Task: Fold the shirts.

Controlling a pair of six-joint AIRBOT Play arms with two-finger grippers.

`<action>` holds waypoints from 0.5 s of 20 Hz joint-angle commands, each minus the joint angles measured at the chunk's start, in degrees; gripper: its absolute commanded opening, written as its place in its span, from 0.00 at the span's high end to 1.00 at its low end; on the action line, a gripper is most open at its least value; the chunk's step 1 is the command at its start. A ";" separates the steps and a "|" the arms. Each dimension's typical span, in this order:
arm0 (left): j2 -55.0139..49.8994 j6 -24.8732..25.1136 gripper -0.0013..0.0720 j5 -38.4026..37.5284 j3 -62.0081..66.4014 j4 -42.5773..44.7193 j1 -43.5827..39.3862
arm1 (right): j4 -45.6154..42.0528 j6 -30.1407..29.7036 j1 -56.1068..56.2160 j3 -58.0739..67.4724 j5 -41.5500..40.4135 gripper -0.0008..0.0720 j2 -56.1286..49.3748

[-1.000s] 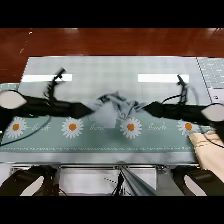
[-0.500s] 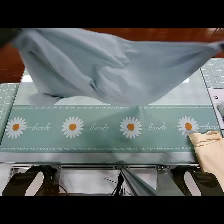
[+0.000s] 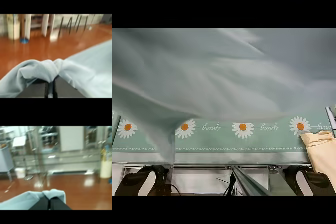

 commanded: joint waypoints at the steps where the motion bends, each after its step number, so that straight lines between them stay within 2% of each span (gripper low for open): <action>1: 0.37 -5.27 0.94 -14.75 1.70 4.09 0.09 | -8.37 3.78 -0.04 6.27 6.34 0.96 -0.02; 4: -0.15 -9.29 0.94 -21.90 0.70 5.29 0.09 | -15.32 4.39 -0.04 6.78 21.66 0.96 -1.79; 6: -0.09 -10.29 0.94 -23.37 -4.39 5.31 0.09 | -15.96 1.88 -0.04 6.78 30.32 0.96 -5.60; 8: -0.07 -9.40 0.94 -22.77 -12.92 5.31 0.09 | -15.96 -0.37 -0.04 6.78 32.87 0.96 -11.04; 10: -0.17 -5.79 0.94 -18.34 -22.62 5.31 0.09 | -15.19 -1.99 -0.04 6.78 32.28 0.96 -17.90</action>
